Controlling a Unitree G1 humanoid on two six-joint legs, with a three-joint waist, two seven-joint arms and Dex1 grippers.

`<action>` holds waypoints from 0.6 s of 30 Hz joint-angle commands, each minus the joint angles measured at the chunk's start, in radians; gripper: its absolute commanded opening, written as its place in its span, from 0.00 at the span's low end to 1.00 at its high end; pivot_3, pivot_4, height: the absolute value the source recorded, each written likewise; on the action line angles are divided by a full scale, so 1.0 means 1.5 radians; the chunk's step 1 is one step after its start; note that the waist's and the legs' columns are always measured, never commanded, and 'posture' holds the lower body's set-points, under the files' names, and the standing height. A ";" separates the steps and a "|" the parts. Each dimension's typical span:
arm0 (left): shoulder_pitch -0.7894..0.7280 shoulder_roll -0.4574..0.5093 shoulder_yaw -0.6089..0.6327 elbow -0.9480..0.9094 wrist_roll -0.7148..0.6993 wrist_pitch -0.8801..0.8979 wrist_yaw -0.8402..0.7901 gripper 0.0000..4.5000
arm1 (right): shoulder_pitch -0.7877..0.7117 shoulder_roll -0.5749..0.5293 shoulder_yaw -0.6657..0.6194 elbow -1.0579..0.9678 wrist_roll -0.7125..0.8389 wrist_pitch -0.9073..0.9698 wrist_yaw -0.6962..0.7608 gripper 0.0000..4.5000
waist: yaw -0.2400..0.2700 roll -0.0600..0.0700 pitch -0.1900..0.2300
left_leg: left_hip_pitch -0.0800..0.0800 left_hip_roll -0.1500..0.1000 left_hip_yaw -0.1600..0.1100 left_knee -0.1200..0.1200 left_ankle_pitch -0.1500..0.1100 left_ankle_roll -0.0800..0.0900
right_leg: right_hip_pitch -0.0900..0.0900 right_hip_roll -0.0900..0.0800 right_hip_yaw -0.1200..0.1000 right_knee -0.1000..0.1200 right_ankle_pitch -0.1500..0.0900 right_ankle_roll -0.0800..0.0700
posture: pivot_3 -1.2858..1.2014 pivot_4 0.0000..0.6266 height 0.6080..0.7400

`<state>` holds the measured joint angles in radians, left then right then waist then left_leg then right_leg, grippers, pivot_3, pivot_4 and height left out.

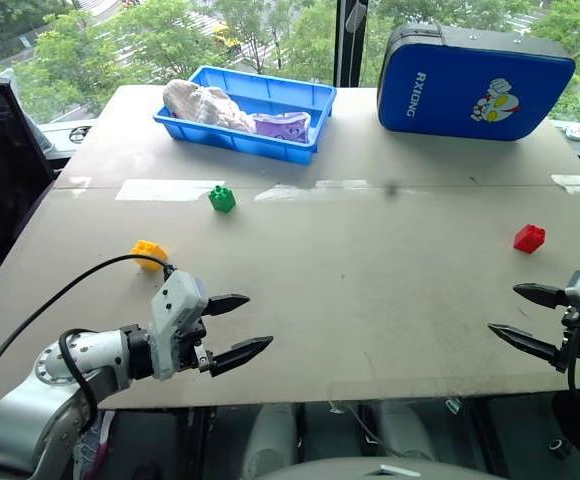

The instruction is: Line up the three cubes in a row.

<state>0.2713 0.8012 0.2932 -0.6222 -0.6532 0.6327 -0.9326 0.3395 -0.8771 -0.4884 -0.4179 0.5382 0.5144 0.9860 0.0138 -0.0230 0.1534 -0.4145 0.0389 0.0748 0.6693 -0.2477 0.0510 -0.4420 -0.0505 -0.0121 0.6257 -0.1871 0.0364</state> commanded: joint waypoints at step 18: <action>-0.430 -0.103 -0.226 -0.008 -0.079 0.066 0.093 0.99 | -0.519 0.180 0.019 0.095 -0.126 0.539 -0.643 1.00 | -0.002 -0.001 0.000 | 0.000 -0.003 0.000 0.001 0.000 0.001 | 0.001 0.002 0.001 0.000 0.002 -0.003 | 0.52 0.24 1.00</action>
<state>-0.3615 0.6475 -0.0315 -0.6371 -0.7869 0.7542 -0.7795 -0.4088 -0.6000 -0.4355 -0.3028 0.3757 1.2923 0.0497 0.0114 -0.0238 0.1529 -0.4150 0.0347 0.0744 0.6701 -0.2476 0.0518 -0.4401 -0.0469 -0.0103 0.6260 -0.1843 0.0322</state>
